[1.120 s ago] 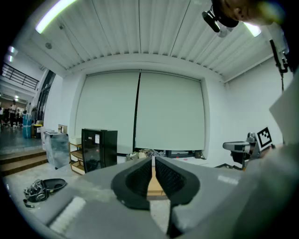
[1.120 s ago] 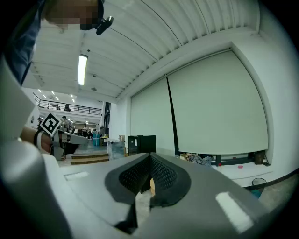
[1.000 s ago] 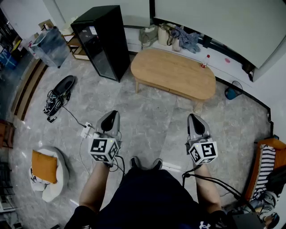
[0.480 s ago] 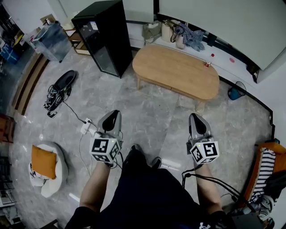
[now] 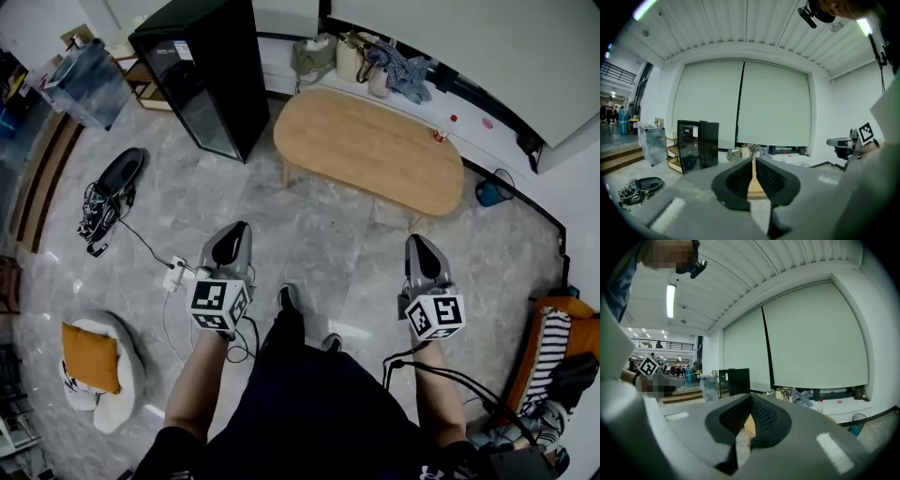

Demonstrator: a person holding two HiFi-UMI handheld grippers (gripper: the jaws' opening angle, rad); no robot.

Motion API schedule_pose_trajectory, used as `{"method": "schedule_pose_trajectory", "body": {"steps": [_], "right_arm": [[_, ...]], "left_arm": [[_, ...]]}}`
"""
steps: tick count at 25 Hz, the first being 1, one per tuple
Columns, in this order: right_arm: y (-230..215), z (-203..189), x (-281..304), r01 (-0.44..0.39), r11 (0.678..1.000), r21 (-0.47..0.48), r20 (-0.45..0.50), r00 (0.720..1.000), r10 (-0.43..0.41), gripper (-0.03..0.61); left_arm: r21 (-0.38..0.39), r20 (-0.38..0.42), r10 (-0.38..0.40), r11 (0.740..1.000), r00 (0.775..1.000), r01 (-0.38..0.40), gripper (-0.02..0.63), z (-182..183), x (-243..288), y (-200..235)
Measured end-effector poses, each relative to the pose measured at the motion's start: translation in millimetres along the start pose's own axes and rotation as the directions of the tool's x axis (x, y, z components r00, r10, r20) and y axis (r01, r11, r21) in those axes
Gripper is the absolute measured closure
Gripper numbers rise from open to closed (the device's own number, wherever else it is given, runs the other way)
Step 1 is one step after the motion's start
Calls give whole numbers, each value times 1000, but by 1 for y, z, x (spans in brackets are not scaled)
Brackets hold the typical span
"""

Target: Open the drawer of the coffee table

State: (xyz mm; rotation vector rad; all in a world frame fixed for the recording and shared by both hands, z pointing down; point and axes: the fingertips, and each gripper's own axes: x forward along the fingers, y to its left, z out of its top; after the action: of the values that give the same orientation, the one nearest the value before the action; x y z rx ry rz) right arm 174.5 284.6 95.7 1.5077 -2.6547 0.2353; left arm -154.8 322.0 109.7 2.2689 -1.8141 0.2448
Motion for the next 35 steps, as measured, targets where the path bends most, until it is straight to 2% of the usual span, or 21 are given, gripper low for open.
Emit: {"method": "schedule_pose_trajectory", "body": {"steps": [6, 12, 17, 22, 28, 32, 35], "right_arm": [[-2, 10, 65, 81, 997, -9, -16, 997, -81, 578], [-14, 8, 99, 133, 991, -15, -46, 990, -133, 578], [-39, -7, 132, 141, 990, -2, -74, 987, -140, 578], [-76, -42, 178, 130, 990, 51, -115, 986, -123, 578], [-130, -87, 238, 117, 984, 134, -164, 982, -94, 578], [-151, -127, 277, 90, 987, 135, -203, 977, -61, 578], [-154, -157, 306, 50, 990, 134, -221, 975, -19, 578]], "left_arm": [[-25, -41, -51, 998, 998, 50, 588, 2, 54, 62], [-34, -86, -109, 994, 990, 106, 588, -7, 102, 81], [-32, -135, -131, 991, 982, 128, 588, -18, 148, 85], [10, -197, -119, 992, 973, 123, 588, -36, 209, 88], [48, -292, -103, 991, 951, 122, 588, -63, 286, 87], [100, -363, -101, 984, 926, 147, 588, -99, 334, 88], [102, -413, -96, 983, 905, 151, 588, -135, 360, 97]]}}
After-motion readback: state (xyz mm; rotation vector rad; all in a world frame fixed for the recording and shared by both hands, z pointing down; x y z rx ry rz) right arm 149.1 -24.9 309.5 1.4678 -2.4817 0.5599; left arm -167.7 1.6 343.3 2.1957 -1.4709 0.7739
